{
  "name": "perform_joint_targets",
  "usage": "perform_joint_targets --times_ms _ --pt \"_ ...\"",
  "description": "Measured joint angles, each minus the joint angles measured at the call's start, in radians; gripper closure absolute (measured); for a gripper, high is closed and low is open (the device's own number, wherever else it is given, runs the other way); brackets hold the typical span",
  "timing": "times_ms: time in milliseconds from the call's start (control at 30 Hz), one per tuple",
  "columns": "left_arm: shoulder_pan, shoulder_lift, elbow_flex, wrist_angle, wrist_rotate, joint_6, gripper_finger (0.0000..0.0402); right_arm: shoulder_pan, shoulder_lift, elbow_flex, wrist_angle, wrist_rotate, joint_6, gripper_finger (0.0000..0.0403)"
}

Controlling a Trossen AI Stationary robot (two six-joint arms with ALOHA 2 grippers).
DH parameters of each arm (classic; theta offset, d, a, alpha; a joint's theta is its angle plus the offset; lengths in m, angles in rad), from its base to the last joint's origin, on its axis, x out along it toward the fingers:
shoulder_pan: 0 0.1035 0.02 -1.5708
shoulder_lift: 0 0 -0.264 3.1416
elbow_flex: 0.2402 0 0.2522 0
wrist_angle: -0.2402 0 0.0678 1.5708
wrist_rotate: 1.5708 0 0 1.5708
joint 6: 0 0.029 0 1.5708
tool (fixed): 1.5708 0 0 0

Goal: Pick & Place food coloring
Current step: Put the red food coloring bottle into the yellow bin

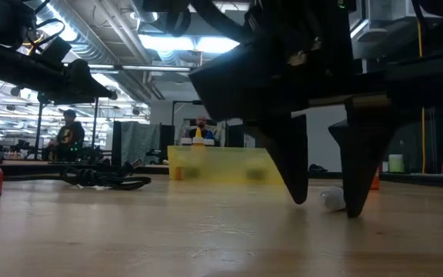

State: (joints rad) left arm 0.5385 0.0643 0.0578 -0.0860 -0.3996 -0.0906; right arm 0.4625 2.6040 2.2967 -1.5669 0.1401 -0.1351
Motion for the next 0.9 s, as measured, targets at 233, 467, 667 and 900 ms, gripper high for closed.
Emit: perform_joint_targets --times_ms 233,467,667,900 --pt "0.0 0.0 0.0 0.0 0.0 0.0 0.0037 -0.017 0.001 -0.001 -0.002 -0.04 0.034 0.0187" --pt "0.0 0.0 0.0 0.0 0.0 0.0 0.0038 -0.017 0.002 -0.003 -0.004 -0.042 0.053 0.0196" --pt "0.0 0.0 0.0 0.0 0.0 0.0 0.0037 -0.018 0.002 -0.004 -0.006 -0.072 0.08 0.0241" --pt "0.0 0.0 0.0 0.0 0.0 0.0 0.0037 -0.018 0.002 -0.004 -0.006 -0.097 0.108 0.0293"
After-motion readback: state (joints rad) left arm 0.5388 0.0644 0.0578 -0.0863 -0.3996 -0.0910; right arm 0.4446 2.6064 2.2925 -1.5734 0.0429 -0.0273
